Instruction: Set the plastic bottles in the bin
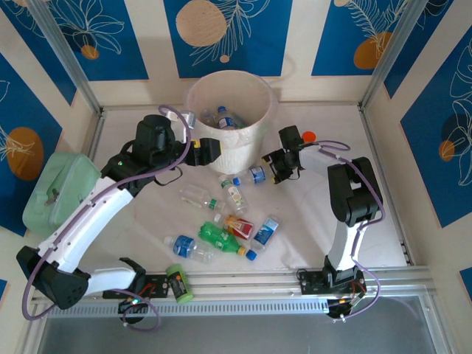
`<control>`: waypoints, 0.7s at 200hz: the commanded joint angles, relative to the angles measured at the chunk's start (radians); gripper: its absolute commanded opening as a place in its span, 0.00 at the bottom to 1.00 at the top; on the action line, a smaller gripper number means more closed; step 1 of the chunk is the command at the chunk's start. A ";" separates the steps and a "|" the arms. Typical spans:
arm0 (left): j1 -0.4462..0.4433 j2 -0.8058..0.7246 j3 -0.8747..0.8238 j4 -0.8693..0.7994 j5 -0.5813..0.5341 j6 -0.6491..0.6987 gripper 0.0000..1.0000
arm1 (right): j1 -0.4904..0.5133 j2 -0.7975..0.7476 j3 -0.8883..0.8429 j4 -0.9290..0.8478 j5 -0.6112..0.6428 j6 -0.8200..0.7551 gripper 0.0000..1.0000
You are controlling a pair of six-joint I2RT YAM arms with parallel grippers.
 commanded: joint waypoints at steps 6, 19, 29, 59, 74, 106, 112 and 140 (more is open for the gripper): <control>0.009 -0.001 0.024 -0.010 0.003 0.010 0.89 | 0.002 -0.068 -0.004 -0.081 0.046 -0.034 0.58; 0.009 0.000 0.026 -0.011 0.002 0.010 0.89 | 0.000 -0.098 -0.017 -0.087 0.054 -0.050 0.57; 0.009 0.000 0.027 -0.011 0.003 0.009 0.89 | -0.001 -0.124 -0.031 -0.095 0.067 -0.061 0.57; 0.009 0.009 0.034 -0.012 0.015 0.006 0.89 | -0.004 -0.223 -0.096 -0.097 0.085 -0.099 0.57; 0.009 0.014 0.038 -0.012 0.030 0.004 0.89 | -0.001 -0.286 -0.135 -0.105 0.099 -0.116 0.56; 0.009 0.032 0.040 -0.002 0.080 -0.009 0.90 | 0.012 -0.477 -0.246 -0.105 0.136 -0.162 0.55; 0.009 0.038 0.044 -0.002 0.097 -0.015 0.90 | 0.016 -0.518 -0.263 -0.110 0.147 -0.174 0.56; 0.009 0.059 0.056 0.026 0.147 -0.061 0.89 | 0.023 -0.725 -0.323 -0.142 0.181 -0.228 0.55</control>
